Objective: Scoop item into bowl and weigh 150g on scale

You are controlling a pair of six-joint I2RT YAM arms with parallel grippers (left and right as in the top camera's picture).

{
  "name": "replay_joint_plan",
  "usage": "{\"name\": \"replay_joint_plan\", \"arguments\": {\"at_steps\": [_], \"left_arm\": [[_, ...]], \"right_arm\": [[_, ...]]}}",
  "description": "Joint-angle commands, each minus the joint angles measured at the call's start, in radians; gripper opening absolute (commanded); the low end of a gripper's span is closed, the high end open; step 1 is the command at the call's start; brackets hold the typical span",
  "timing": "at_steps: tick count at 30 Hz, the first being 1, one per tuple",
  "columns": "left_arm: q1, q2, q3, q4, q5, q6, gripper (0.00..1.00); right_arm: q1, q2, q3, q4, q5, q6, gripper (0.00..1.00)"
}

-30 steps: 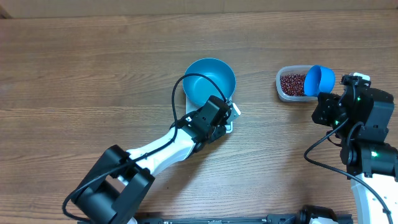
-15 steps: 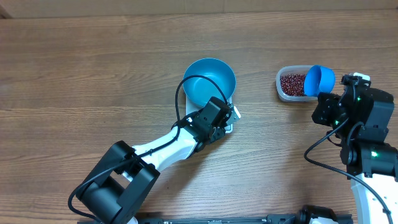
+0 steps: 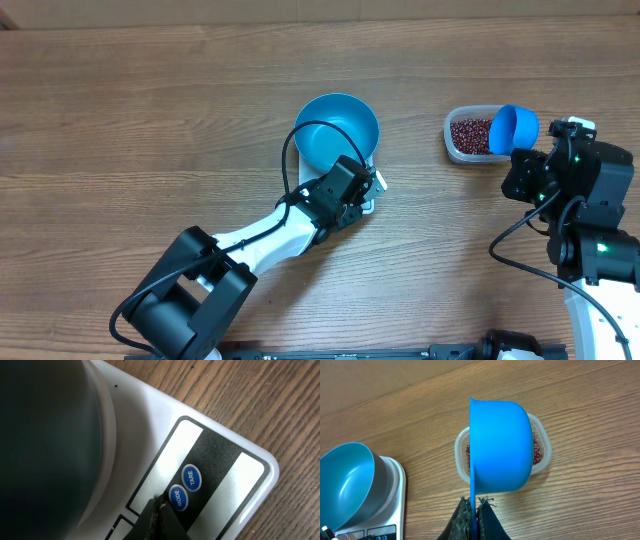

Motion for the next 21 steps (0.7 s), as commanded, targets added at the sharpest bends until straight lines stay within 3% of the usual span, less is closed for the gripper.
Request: {"name": "replay_joint_plan", "arguments": {"at_steps": [1, 10, 21], "left_arm": [[0.003, -0.014, -0.009, 0.003, 0.008, 0.023, 0.04], [0.003, -0.151, -0.009, -0.026, 0.013, -0.044, 0.04], [0.002, -0.375, -0.009, -0.248, 0.073, -0.058, 0.04]], "right_arm": [[0.006, -0.001, 0.027, 0.009, 0.01, 0.002, 0.04], [0.006, -0.001, 0.027, 0.01, 0.01, 0.002, 0.04], [0.006, -0.001, 0.027, 0.01, 0.01, 0.002, 0.04]]}}
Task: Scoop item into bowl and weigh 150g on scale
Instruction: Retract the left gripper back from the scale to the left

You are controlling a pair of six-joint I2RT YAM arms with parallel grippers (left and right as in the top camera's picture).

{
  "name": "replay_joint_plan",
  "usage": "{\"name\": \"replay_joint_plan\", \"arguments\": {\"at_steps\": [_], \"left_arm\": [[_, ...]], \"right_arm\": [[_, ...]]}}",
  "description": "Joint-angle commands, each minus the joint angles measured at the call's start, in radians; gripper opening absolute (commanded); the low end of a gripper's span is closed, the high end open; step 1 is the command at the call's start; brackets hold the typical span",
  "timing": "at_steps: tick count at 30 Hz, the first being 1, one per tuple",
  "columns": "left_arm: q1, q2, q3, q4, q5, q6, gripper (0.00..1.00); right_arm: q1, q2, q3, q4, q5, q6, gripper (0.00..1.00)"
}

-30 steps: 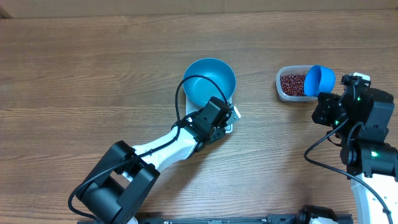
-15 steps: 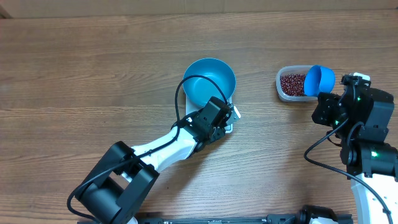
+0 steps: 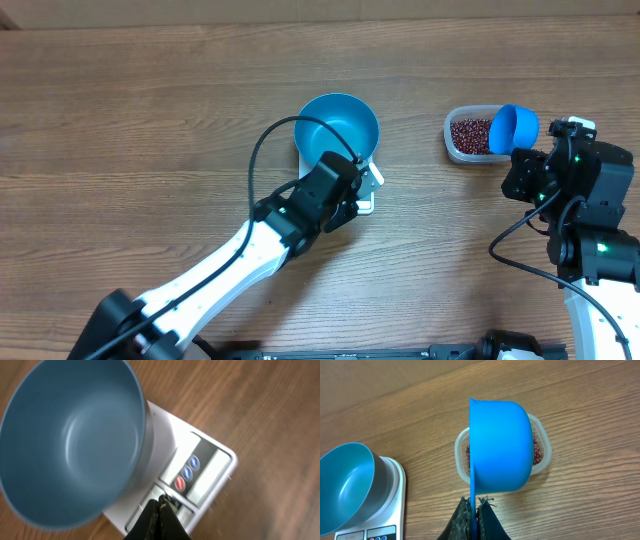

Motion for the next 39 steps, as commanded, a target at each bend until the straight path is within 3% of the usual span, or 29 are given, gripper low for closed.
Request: {"name": "replay_joint_plan", "arguments": {"at_steps": [1, 7, 10, 11, 12, 13, 14, 25, 33, 39], "left_arm": [[0.003, -0.072, -0.008, -0.049, 0.042, -0.043, 0.04], [0.005, -0.174, -0.008, -0.117, 0.042, -0.224, 0.11], [0.005, -0.22, -0.008, -0.13, 0.042, -0.247, 0.14], [0.005, -0.245, -0.008, -0.134, 0.042, -0.246, 0.25], [0.005, -0.256, -0.008, -0.135, 0.042, -0.246, 0.52], [0.005, -0.267, -0.008, -0.134, 0.042, -0.246, 0.93], [0.005, -0.277, -0.008, -0.135, 0.042, -0.246, 1.0], [0.021, -0.366, -0.005, -0.206, 0.058, -0.287, 1.0], [0.185, -0.444, 0.041, -0.314, 0.294, -0.275, 0.99], [0.284, -0.46, 0.056, -0.363, 0.402, -0.165, 1.0]], "right_arm": [[0.006, -0.001, 0.027, 0.008, 0.01, 0.002, 0.04], [0.006, -0.001, 0.027, 0.008, 0.01, 0.003, 0.04], [0.006, -0.001, 0.027, 0.008, 0.01, 0.003, 0.04], [0.006, -0.001, 0.027, 0.008, 0.01, 0.003, 0.04], [0.006, -0.001, 0.027, 0.008, 0.01, 0.003, 0.04], [0.006, -0.001, 0.027, 0.008, 0.01, 0.003, 0.04], [0.006, -0.001, 0.027, 0.008, 0.01, 0.003, 0.04], [0.006, -0.001, 0.027, 0.008, 0.01, 0.002, 0.04], [0.006, -0.001, 0.027, 0.008, 0.01, 0.002, 0.04], [0.006, -0.001, 0.027, 0.008, 0.01, 0.002, 0.04]]}}
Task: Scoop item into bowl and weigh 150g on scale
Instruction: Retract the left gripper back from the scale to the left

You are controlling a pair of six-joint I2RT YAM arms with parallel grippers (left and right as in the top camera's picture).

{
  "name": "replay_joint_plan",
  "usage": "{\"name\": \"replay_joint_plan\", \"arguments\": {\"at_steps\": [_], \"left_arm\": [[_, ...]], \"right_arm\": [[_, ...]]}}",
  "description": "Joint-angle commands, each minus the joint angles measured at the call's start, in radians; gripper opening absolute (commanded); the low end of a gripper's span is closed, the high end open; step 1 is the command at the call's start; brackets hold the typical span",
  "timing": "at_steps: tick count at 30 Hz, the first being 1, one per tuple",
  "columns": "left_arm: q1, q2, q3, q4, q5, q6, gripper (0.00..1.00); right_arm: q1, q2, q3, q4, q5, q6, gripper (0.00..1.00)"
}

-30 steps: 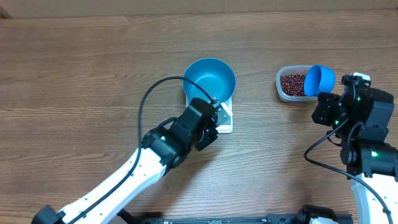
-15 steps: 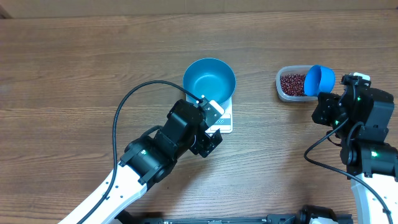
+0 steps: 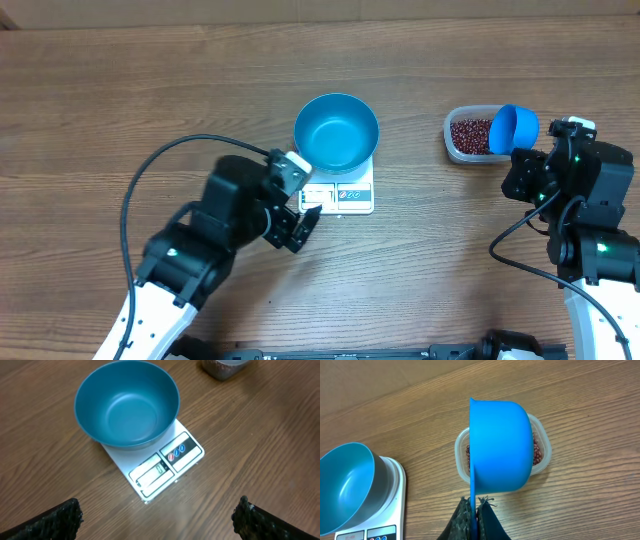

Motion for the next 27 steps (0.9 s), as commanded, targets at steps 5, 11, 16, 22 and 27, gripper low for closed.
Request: {"name": "replay_joint_plan", "arguments": {"at_steps": [5, 11, 16, 22, 27], "left_arm": [[0.04, -0.015, 0.061, -0.017, 0.093, 0.1, 1.0], [0.04, -0.015, 0.097, -0.026, 0.068, 0.114, 1.0], [0.053, -0.015, 0.101, -0.028, -0.038, 0.121, 1.0], [0.088, -0.015, 0.101, -0.03, 0.008, 0.158, 1.0], [0.137, -0.015, 0.101, -0.029, 0.169, 0.158, 1.0]], "right_arm": [[0.006, -0.001, 0.027, 0.007, 0.009, 0.002, 0.04], [0.006, -0.001, 0.027, 0.006, 0.009, 0.002, 0.04], [0.006, -0.001, 0.027, -0.002, 0.01, 0.002, 0.04], [0.006, -0.001, 0.027, -0.004, 0.01, 0.002, 0.04], [0.006, -0.001, 0.027, -0.004, 0.01, 0.001, 0.04]]}}
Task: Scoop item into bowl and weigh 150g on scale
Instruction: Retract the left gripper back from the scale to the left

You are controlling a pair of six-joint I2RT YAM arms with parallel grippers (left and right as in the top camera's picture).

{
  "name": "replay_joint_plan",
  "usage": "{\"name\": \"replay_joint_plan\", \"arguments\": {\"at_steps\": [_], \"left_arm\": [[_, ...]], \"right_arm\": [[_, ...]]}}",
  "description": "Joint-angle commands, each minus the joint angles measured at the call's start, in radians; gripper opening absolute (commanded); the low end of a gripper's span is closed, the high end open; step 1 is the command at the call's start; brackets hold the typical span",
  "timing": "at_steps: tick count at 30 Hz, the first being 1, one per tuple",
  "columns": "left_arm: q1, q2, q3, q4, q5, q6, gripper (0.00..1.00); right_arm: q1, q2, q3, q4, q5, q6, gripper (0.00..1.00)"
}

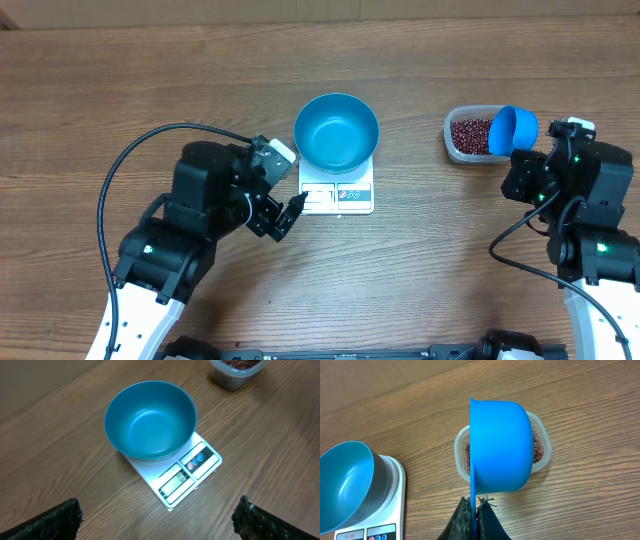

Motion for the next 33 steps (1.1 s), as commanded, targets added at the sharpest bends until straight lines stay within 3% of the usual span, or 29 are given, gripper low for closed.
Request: {"name": "replay_joint_plan", "arguments": {"at_steps": [1, 9, 33], "left_arm": [[0.043, -0.013, 0.029, -0.003, 0.114, 0.025, 1.0], [0.135, -0.013, 0.029, -0.01, 0.228, 0.048, 1.0], [0.139, 0.006, 0.028, -0.014, 0.224, 0.048, 1.0]], "right_arm": [[0.006, -0.001, 0.027, 0.003, 0.01, 0.001, 0.04], [0.006, -0.001, 0.027, -0.002, 0.01, 0.001, 0.04], [0.006, -0.001, 0.027, -0.002, 0.01, 0.001, 0.04]]}}
